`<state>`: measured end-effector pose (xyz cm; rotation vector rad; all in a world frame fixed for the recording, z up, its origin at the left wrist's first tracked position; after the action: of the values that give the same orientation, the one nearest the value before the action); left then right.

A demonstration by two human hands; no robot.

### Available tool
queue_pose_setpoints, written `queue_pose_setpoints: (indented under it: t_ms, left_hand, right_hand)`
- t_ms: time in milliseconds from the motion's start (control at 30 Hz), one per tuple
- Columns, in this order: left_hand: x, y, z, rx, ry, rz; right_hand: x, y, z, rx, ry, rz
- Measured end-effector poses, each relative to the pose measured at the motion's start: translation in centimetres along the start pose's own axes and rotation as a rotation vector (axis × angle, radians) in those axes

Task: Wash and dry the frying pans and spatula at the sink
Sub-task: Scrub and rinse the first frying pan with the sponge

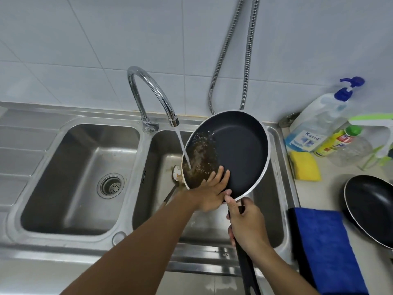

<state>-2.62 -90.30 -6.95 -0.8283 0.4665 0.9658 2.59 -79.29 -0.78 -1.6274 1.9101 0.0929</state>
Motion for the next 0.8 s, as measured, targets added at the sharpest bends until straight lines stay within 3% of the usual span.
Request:
queue_pose_setpoints:
  t_ms: [167, 333, 500, 800]
  left_hand:
    - [-3.8, 2.7, 1.3, -0.064, -0.181, 0.334]
    - [-9.3, 5.7, 3.0, -0.073, -0.241, 0.516]
    - [-7.2, 3.3, 0.0, -0.056, -0.201, 0.514]
    - [-3.0, -1.7, -4.3, -0.262, 0.091, 0.226]
  right_hand:
    - [0.1, -0.9, 0.3, -0.074, -0.065, 0.029]
    - [1.0, -2.8, 0.6, -0.103, -0.057, 0.018]
    - [1.1, -2.7, -0.7, -0.054, 0.018, -0.009]
    - [1.0, -1.5, -1.3, -0.095, -0.015, 0.014]
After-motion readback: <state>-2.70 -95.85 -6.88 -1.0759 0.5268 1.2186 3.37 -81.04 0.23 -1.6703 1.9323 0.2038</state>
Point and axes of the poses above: each hand's wrist, its own y-axis towards the middle knuckle, its own x-axis out of the palm, z = x × y, the point moved 9 cm from there along y, towards the middle knuckle, and after that the axes turned 13 degrees about z, right-handed, at the moved point
